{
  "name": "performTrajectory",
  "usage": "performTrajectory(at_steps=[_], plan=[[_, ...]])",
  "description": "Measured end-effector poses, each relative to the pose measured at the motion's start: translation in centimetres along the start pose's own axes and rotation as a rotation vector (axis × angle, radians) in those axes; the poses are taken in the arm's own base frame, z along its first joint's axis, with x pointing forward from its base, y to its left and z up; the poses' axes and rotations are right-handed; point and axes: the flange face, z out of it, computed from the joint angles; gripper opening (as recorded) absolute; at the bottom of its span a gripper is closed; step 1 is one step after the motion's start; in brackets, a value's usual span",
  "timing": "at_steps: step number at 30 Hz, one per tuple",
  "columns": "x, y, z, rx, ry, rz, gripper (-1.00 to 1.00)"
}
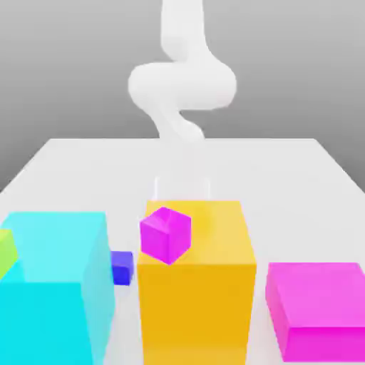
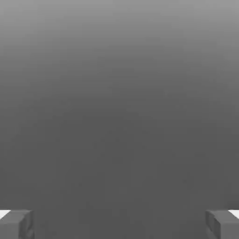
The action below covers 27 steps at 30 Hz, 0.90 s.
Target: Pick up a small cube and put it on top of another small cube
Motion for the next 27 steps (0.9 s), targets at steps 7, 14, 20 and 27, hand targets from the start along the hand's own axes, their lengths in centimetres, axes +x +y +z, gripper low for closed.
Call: performTrajectory(at_steps=[7, 14, 20, 27], plan=[[5.9, 14.2, 14.7, -0.262, -0.017, 0.519, 0.00], [5.7, 32.6, 22.9, -0.515, 0.031, 1.037, 0.00], [0.4, 48.9, 24.6, -0.739, 0.127, 1.498, 0.00], [-3.6, 54.5, 29.1, -0.792, 0.149, 1.578, 0.00]])
